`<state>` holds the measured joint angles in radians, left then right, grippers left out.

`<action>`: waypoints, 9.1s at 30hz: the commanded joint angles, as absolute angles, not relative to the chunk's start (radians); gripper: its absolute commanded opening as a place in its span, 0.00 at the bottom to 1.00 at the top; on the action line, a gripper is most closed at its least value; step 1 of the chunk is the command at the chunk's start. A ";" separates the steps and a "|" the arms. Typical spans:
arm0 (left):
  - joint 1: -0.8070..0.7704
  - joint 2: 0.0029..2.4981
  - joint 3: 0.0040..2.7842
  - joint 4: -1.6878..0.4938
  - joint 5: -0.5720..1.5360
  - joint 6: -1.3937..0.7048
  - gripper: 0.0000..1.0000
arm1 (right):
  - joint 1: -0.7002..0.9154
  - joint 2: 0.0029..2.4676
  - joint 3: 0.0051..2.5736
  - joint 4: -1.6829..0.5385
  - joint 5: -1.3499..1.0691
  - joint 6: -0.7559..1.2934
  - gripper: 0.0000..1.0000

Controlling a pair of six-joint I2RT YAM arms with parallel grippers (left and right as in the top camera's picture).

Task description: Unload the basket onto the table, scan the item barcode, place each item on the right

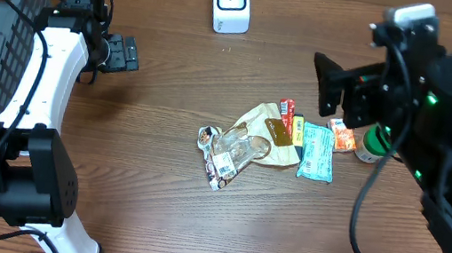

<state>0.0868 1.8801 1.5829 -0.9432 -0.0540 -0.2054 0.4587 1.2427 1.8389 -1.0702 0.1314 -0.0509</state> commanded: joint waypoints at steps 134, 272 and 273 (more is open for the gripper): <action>0.084 1.891 1.599 -0.941 -0.059 -0.187 1.00 | 0.183 0.003 0.008 -0.070 -0.162 -0.022 1.00; -0.037 0.004 0.340 -0.023 -0.004 -0.153 1.00 | 0.183 0.003 0.008 -0.070 -0.162 -0.022 1.00; -0.036 0.004 0.321 0.017 0.001 -0.153 1.00 | 0.183 0.003 0.008 -0.070 -0.162 -0.022 1.00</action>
<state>-0.0330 0.0158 0.3683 -0.0284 -0.0250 -0.1757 0.1841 0.0109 0.0185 -0.0746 -0.1680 -0.0257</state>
